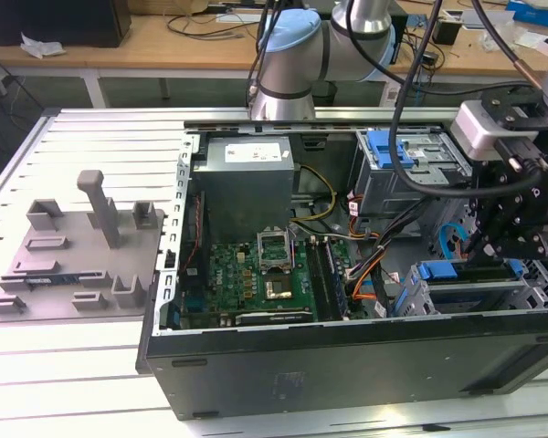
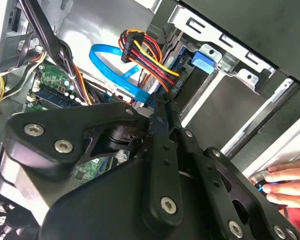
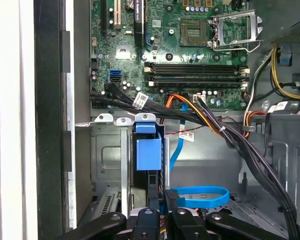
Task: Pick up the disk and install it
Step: 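Insert the second disk wire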
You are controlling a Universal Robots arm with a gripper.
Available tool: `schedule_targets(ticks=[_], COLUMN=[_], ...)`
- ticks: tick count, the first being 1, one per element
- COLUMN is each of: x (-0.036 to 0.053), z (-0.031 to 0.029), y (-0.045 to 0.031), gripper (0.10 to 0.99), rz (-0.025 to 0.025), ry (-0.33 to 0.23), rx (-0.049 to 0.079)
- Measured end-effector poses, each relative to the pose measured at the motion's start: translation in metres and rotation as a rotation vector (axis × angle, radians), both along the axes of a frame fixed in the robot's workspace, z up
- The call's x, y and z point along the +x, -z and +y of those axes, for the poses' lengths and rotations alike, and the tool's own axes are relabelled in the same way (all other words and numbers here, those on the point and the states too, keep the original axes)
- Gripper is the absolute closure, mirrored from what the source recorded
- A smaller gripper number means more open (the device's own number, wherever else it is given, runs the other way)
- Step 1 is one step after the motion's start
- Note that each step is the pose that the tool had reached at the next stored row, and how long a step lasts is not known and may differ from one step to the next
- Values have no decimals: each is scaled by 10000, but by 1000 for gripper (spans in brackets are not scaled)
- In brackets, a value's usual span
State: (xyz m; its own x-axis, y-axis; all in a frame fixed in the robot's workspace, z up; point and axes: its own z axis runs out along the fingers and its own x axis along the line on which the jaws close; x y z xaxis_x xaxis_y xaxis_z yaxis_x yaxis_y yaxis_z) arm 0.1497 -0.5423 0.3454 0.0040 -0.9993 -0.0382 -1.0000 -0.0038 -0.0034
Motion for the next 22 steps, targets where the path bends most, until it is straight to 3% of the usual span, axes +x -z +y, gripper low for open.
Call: schedule_targets(ticks=[22], x=[0], z=[-5], y=[6], gripper=[925], rz=[-10], ry=[-56], rx=[-1])
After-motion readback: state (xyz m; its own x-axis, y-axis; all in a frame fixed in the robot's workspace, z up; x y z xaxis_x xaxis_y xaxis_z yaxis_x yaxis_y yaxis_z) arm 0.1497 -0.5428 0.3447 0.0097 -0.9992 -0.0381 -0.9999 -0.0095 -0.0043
